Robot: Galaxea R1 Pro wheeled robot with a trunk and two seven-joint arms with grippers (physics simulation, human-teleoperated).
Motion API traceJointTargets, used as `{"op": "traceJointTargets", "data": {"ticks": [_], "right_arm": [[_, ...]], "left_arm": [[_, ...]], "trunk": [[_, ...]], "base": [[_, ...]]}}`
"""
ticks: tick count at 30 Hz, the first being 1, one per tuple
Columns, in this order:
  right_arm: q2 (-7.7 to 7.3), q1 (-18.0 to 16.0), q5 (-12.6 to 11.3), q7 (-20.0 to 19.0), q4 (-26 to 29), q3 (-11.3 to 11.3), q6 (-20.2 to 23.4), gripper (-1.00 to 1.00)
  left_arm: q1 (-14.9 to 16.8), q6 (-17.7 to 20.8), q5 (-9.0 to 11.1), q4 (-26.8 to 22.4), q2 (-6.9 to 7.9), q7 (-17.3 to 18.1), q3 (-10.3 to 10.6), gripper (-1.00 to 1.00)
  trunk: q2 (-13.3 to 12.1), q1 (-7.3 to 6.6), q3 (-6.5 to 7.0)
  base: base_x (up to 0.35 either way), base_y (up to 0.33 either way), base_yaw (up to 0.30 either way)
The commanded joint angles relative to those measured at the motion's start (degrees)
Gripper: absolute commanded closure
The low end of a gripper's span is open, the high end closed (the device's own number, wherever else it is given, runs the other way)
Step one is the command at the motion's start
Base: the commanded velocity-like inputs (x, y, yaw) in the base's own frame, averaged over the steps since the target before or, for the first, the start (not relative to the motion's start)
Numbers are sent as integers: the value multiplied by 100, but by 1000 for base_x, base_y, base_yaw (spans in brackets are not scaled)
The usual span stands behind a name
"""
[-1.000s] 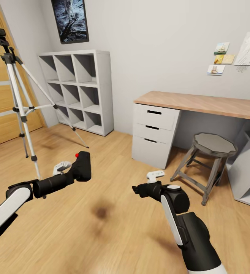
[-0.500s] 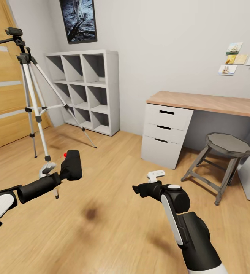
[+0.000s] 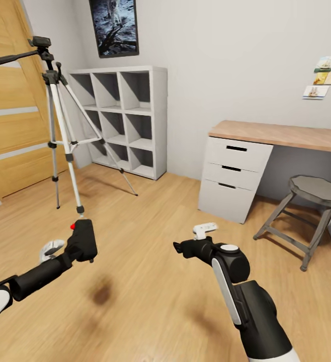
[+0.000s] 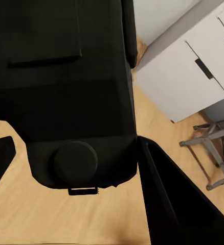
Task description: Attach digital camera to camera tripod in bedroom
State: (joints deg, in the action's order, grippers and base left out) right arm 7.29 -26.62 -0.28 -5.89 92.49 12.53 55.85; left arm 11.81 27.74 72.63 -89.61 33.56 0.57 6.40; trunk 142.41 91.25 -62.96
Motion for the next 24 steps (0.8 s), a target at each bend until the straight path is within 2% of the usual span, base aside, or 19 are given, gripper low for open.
{"op": "traceJointTargets", "data": {"ticks": [1,8,11,14,17,21,24], "right_arm": [[-7,-3,6,-18,6,90,19,-100],[-4,0,14,5,6,384,59,-100],[-2,5,15,17,6,454,58,-100],[-14,5,17,20,6,466,41,-100],[-24,6,18,19,6,462,28,-100],[-38,8,19,18,6,433,11,-100],[-41,8,19,18,6,445,1,-100]], "left_arm": [[-119,-99,7,-8,4,12,-17,100],[-303,-297,-15,54,9,-102,-42,100],[-362,-381,-15,198,24,-354,-50,100],[-384,-518,-9,385,35,-466,-70,100],[-396,-627,-12,511,15,-521,-185,100],[-405,-697,-18,611,-8,-558,-326,100],[-406,-705,-19,628,-12,-563,-351,100]], "trunk": [[2,-1,-5],[2,-1,-5],[2,-1,-5],[2,-1,-5],[2,-1,-5],[2,-1,-6],[2,-1,-12]], "base": [[0,310,0],[0,310,2],[6,310,117],[44,310,225],[68,310,261],[83,311,281],[94,312,291]]}}
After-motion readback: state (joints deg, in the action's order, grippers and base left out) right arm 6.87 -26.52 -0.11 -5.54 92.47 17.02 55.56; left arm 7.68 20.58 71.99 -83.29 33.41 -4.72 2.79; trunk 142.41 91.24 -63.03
